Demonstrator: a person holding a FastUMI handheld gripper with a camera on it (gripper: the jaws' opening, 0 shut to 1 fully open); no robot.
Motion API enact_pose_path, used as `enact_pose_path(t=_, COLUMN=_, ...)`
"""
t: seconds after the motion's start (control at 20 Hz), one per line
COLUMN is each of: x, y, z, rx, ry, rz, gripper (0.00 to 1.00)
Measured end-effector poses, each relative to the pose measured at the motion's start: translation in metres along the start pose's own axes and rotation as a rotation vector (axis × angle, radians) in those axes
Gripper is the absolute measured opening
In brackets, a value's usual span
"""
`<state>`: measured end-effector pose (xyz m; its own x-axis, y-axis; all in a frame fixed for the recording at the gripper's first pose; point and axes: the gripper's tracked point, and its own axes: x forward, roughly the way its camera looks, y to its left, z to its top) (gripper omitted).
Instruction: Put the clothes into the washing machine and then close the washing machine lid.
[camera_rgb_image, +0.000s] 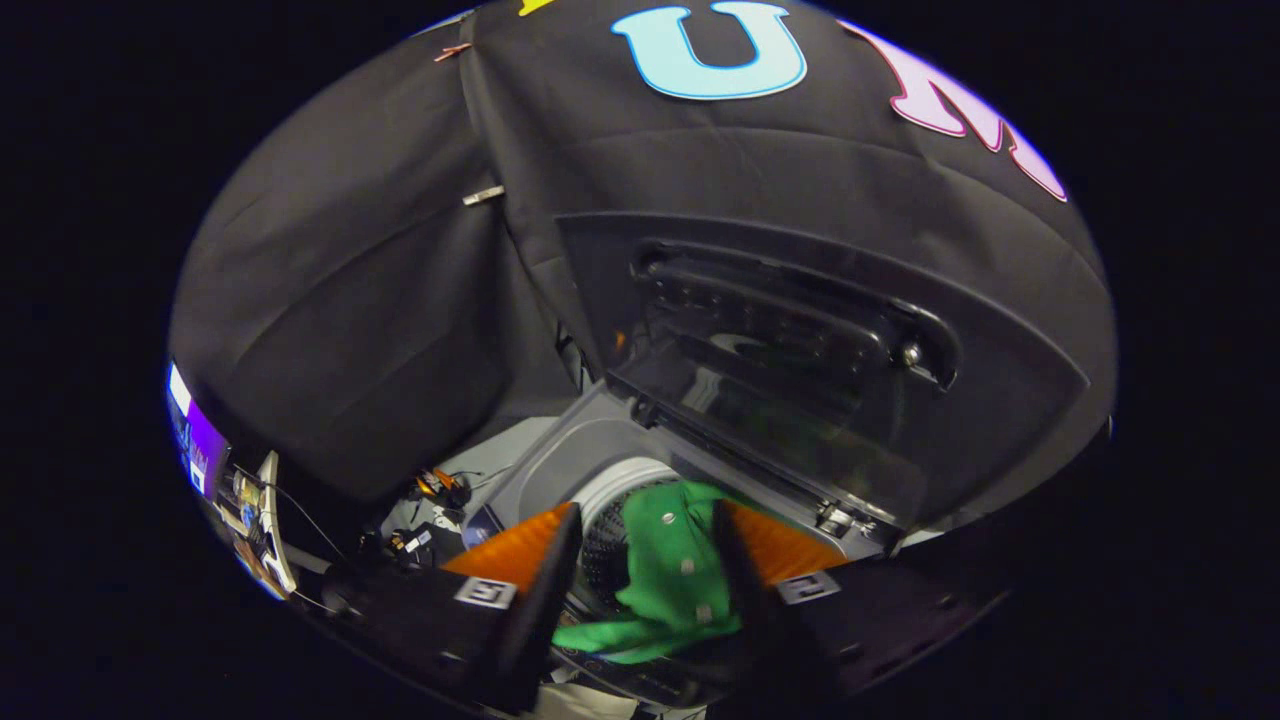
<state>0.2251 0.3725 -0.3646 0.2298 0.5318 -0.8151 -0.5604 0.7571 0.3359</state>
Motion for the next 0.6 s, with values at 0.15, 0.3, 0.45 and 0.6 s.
enact_pose_path(t=0.15, x=-0.005, y=0.008, z=0.007, rx=-0.008, ry=-0.026, rz=0.022, gripper=0.99)
enact_pose_path(t=0.3, x=-0.013, y=0.011, z=0.025, rx=0.015, ry=-0.091, rz=0.046, gripper=0.99)
enact_pose_path(t=0.45, x=-0.025, y=0.015, z=0.050, rx=0.044, ry=-0.196, rz=0.078, gripper=0.99)
enact_pose_path(t=0.6, x=-0.043, y=0.016, z=0.077, rx=0.055, ry=-0.312, rz=0.101, gripper=0.99)
